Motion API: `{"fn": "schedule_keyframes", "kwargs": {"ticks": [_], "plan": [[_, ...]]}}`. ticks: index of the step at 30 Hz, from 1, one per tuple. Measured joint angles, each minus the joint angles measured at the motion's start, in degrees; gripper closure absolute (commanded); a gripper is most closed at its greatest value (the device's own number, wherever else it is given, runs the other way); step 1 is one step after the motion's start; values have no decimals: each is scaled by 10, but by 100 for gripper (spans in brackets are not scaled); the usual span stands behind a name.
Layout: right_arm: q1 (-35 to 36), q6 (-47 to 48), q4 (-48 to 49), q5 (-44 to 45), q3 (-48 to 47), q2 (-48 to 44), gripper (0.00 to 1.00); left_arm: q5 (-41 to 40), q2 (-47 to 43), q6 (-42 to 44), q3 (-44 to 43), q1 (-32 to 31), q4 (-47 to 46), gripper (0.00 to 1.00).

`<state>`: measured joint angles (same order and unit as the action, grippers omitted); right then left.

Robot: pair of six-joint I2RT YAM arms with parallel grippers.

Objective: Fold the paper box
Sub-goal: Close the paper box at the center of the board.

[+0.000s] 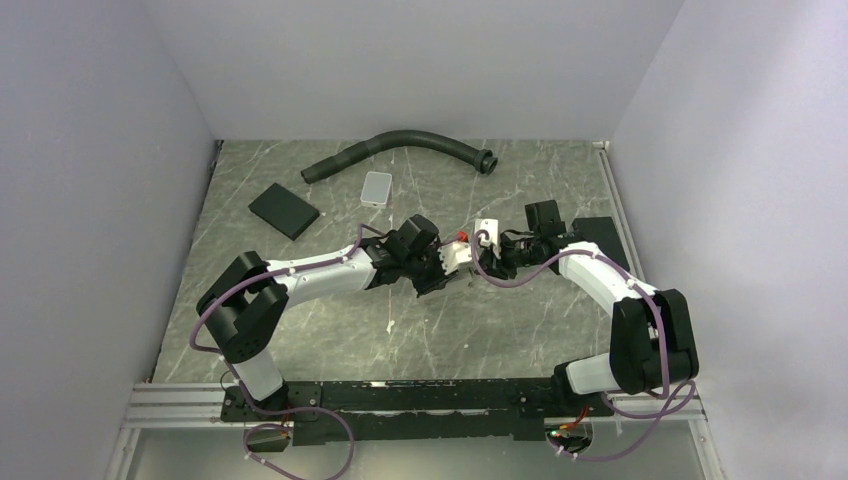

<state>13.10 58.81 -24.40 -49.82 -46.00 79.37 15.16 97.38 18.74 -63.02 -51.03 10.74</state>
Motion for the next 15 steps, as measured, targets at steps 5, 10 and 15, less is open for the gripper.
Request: {"fn": "schedule_keyframes", "kwargs": {"ticks": [5, 10, 15], "plan": [[0, -11, 9, -1, 0, 0, 68, 0, 0, 0, 0, 0, 0, 68], [1, -15, 17, -1, 3, -3, 65, 1, 0, 0, 0, 0, 0, 68], [7, -11, 26, 2, 8, -12, 64, 2, 1, 0, 0, 0, 0, 68]]}}
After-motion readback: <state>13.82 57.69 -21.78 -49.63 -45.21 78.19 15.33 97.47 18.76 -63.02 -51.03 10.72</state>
